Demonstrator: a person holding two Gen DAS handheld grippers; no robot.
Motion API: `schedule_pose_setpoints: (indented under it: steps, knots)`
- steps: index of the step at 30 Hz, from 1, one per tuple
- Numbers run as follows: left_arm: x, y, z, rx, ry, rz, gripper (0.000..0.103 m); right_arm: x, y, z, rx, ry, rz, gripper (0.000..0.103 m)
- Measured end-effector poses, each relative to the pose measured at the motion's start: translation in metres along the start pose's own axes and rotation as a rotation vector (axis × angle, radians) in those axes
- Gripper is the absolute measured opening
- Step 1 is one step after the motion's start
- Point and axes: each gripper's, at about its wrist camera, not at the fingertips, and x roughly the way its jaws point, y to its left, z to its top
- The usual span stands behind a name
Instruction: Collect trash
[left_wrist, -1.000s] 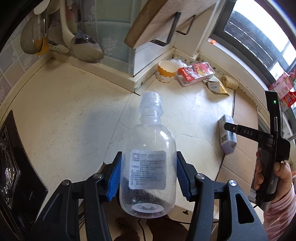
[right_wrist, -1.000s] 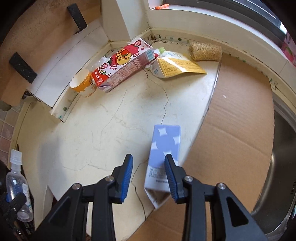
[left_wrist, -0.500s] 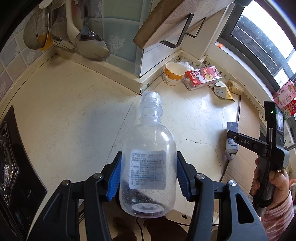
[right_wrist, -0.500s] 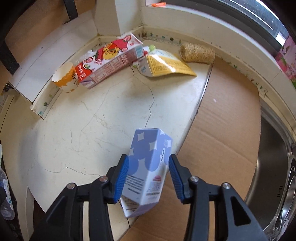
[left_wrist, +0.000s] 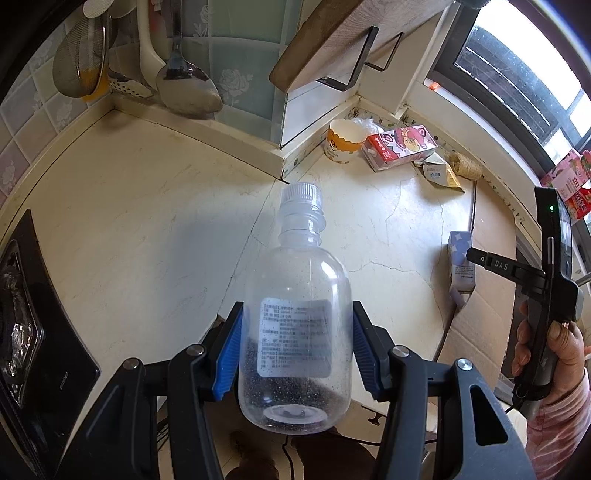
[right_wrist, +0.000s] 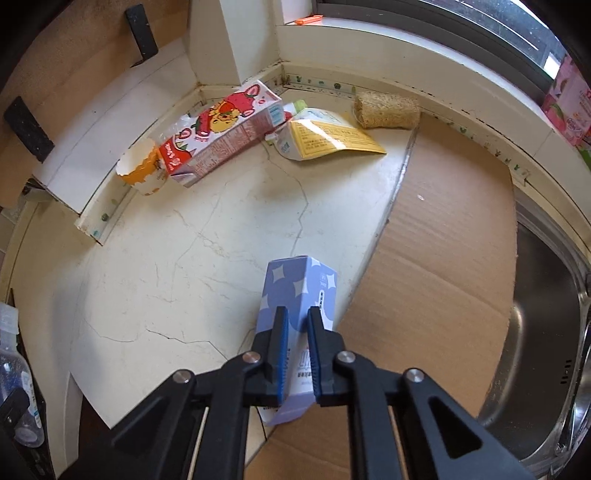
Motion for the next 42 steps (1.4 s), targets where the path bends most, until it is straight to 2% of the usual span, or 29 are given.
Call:
schedule_pose_setpoints:
  steps: [1,6,10,13,15,20,24,34,42]
  knots:
    - [-0.001,0.000,-0.002,0.004,0.001,0.001,0.053,0.001,-0.001,-0.001,0.012,0.007,0.004,0.014]
    - [-0.005,-0.001,-0.009,0.010,-0.002,0.002,0.053,0.010,-0.009,-0.008,0.077,0.034,0.037,0.042]
    - [-0.004,0.000,-0.010,0.006,0.003,0.007,0.053,0.018,-0.010,-0.008,0.119,0.041,0.060,0.049]
    - [-0.003,0.001,-0.010,0.002,0.006,0.007,0.053,0.026,-0.007,-0.009,0.129,0.059,0.073,0.049]
    - [-0.003,0.001,-0.010,0.001,0.004,0.009,0.053,0.029,-0.005,-0.011,0.126,0.062,0.086,0.036]
    - [-0.003,0.003,-0.012,-0.001,0.007,0.014,0.053,0.021,0.001,-0.019,0.096,0.036,0.076,0.035]
    - [-0.005,0.005,-0.016,0.004,0.010,0.007,0.053,-0.003,0.011,-0.031,0.048,0.026,0.096,0.035]
    - [-0.032,-0.002,-0.040,0.083,0.006,-0.050,0.053,-0.088,0.047,-0.097,-0.076,0.007,0.217,0.035]
    - [-0.043,-0.002,-0.091,0.177,0.056,-0.094,0.053,-0.117,0.077,-0.168,-0.128,0.047,0.304,0.035]
